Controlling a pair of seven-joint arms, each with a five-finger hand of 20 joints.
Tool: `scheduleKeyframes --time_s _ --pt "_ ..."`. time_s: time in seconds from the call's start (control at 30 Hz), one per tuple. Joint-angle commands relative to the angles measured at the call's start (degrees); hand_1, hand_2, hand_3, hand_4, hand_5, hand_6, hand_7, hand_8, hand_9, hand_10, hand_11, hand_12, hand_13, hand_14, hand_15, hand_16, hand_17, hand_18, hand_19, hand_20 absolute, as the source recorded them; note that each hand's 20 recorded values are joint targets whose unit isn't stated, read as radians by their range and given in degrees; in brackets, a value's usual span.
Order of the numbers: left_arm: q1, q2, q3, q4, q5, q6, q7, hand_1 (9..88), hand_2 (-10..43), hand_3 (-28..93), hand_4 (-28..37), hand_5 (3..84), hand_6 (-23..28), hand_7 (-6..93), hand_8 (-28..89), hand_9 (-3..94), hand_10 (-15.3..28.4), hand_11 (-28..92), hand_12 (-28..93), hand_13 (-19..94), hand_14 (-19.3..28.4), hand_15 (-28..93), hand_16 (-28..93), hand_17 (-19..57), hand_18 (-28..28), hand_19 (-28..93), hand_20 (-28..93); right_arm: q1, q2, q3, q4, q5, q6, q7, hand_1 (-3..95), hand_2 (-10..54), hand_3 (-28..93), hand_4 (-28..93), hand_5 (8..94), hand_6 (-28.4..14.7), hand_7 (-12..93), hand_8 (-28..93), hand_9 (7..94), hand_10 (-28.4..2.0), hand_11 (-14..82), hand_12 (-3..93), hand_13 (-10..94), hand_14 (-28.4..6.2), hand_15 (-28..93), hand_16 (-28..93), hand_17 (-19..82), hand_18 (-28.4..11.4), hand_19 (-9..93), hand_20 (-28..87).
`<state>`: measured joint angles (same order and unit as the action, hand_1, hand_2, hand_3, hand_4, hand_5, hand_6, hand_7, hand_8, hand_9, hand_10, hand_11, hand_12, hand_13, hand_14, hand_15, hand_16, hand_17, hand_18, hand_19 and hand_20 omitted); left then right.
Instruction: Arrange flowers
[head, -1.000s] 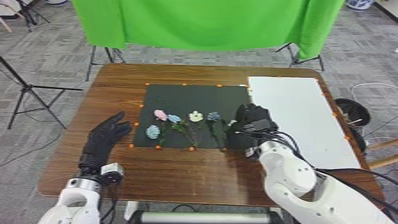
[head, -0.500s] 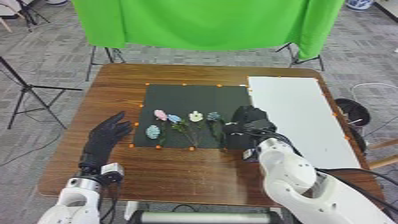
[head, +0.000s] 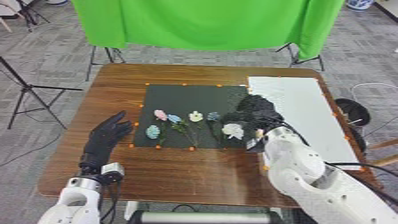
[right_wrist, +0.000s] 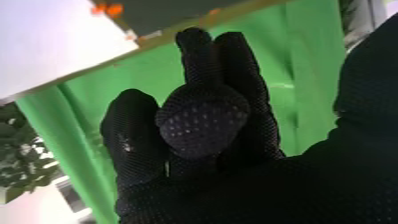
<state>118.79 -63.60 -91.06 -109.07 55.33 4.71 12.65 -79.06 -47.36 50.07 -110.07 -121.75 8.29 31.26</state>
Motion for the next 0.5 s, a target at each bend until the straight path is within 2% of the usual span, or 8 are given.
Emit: scheduleKeyframes --time_s 0.03,0.13,0.17,0.23,0.27,0.37,0.43,0.5 --pt "0.74 -0.53 0.87 0.69 2.79 -0.44 1.05 24.2 -8.8 72 -22.8 41.2 0.6 11.4 -7 44.1 12.5 16 10 38 16.4 15 0 6.9 12.5 5 17 -9.42 2.25 26.14 -9.4 26.45 4.05 -17.74 24.4 -8.0 67 -14 65.3 -3.1 13 -9 66.6 -15.5 10.9 15.9 85 -5.7 51 27 58 -12.6 86 37" --pt "1.22 -0.56 0.97 -0.03 4.78 -0.31 1.94 20.7 -8.3 72 -26.7 41.4 0.5 11.6 -7 44.3 12.5 16 10 38 16.4 15 0 7.2 12.4 5 17 -17.98 1.52 41.36 -13.05 44.28 -3.02 -26.77 21.4 -4.1 69 -14 64.3 -2.5 14 -9 65.9 -15.2 11.0 16.3 74 -10.9 41 25 47 -14.9 73 32" --pt "1.39 -0.63 0.91 -0.33 5.67 -0.25 2.4 20.0 -8.2 72 -27.4 41.4 0.4 11.6 -7 44.4 12.5 16 10 38 16.4 14 0 7.3 12.3 5 17 -20.67 0.56 45.87 -13.74 50.64 -6.87 -29.38 19.3 -3.4 70 -15 63.2 -2.5 13 -9 64.3 -15.2 10.3 16.2 66 -13.8 34 24 39 -17.0 63 35" --pt "1.65 -1.02 0.66 -0.97 7.07 0.29 3.75 18.0 -6.9 72 -28.0 42.4 0.3 11.9 -7 44.8 12.6 16 10 38 16.4 14 0 7.7 11.7 4 17 -25.47 -2.14 52.46 -14.17 62.2 -14.96 -34.12 16.3 -2.1 71 -16 61.3 -2.2 13 -9 62.1 -15.4 8.7 15.9 57 -15.6 23 24 32 -16.8 46 36" --pt "2.05 -1.27 0.6 -1.56 7.26 1.3 4.69 16.9 -5.5 72 -28.1 42.9 0.1 11.9 -7 45.1 12.7 16 10 39 16.4 14 0 8.0 11.3 4 17 -27.49 -3.65 54.28 -14.19 67.3 -18.16 -36.18 13.6 -0.9 71 -16 59.8 -2.2 12 -8 60.1 -15.6 8.1 15.4 53 -16.0 18 25 29 -16.1 34 35" --pt "2.3 -2.08 0.48 -2.96 5.78 3.43 7.01 14.8 -1.8 71 -28.2 45.5 -0.3 11.8 -8 46.9 13.0 16 10 39 16.0 14 0 8.8 9.9 3 16 -32.73 -9.25 56.54 -14.76 71.32 -21.99 -41.49 4.6 2.5 69 -19 50.3 -1.3 8 -8 46.6 -15.0 5.2 13.2 35 -16.2 9 22 18 -15.8 11 29" --pt "2.6 -2.46 0.25 -4.08 4.14 4.8 8.51 14.2 0.5 70 -28.2 46.7 -0.4 11.7 -8 47.8 13.0 16 10 40 15.8 14 -1 9.2 9.1 3 17 -34.76 -13.36 55.09 -14.98 66.45 -17.89 -46.14 1.0 3.0 70 -20 40.1 -0.6 5 -7 34.5 -14.2 2.2 11.2 24 -14.5 3 19 12 -14.5 6 25" --pt "2.83 -2.88 -0.37 -5.09 2.75 4.96 9.61 14.3 1.8 70 -28.2 47.2 -0.4 11.6 -8 48.4 13.1 16 10 40 15.6 13 -1 9.4 8.6 3 17 -35.79 -16.7 52.92 -14.57 65.67 -14.2 -49.23 -1.9 2.3 70 -22 32.8 -0.1 3 -6 29.3 -12.7 0.8 9.3 19 -13.0 -1 16 7 -12.9 4 21"
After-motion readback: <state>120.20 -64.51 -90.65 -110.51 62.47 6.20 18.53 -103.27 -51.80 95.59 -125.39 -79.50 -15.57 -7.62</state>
